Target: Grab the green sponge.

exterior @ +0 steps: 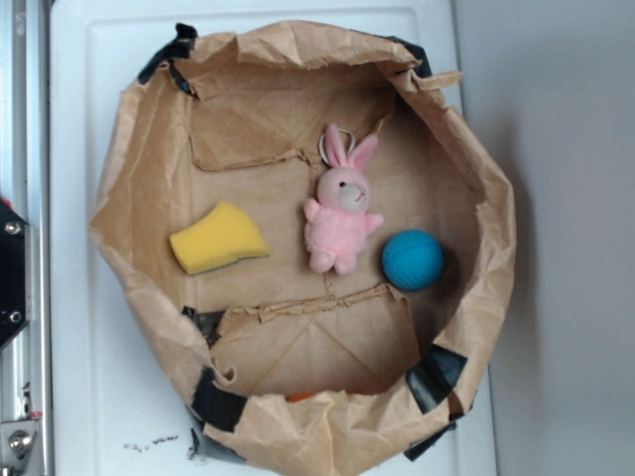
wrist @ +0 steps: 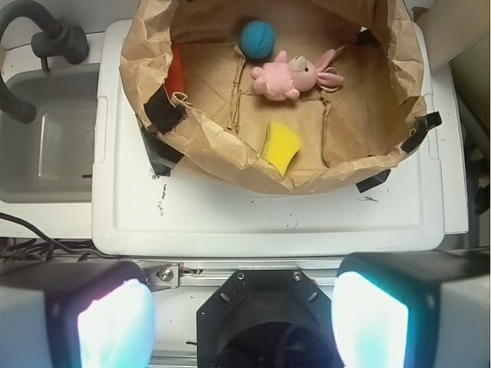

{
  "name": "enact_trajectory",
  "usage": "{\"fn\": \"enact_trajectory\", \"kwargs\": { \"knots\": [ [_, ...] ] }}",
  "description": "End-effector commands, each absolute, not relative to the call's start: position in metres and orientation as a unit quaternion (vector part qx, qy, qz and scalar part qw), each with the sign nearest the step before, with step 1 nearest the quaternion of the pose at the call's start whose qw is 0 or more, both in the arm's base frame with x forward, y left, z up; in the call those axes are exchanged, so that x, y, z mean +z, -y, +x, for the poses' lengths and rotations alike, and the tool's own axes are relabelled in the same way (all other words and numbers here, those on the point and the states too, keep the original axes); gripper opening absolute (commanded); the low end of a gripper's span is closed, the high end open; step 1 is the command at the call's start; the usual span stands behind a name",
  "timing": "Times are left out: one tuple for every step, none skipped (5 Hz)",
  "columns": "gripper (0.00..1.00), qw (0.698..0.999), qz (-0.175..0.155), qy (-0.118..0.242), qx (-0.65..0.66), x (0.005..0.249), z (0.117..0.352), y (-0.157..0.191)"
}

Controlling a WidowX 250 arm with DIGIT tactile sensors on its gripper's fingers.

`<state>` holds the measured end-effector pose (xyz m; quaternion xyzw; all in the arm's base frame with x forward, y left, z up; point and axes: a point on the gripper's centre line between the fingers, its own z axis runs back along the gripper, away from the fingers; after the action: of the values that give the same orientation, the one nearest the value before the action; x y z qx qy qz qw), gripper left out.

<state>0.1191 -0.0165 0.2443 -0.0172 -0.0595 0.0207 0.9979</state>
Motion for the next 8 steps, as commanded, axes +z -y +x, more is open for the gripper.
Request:
{"fn": "enact_trajectory", "kwargs": {
  "knots": [
    [1.00,0.998,-0.017,0.060,0.021,0.244,0.119,0.016],
    [1.00,0.996,-0.046,0.067,0.030,0.238,0.169,0.029],
    [1.00,0.989,-0.054,0.125,0.052,0.233,0.220,0.042],
    [1.00,0.989,-0.054,0.125,0.052,0.233,0.220,0.042],
    [1.00,0.989,-0.054,0.125,0.052,0.233,0.220,0.042],
    [1.00,0.989,-0.054,0.125,0.052,0.233,0.220,0.042],
    [1.00,0.987,-0.028,0.125,0.098,0.202,0.242,0.032],
    [1.00,0.975,-0.001,0.142,0.172,0.174,0.253,0.016]
  ]
}}
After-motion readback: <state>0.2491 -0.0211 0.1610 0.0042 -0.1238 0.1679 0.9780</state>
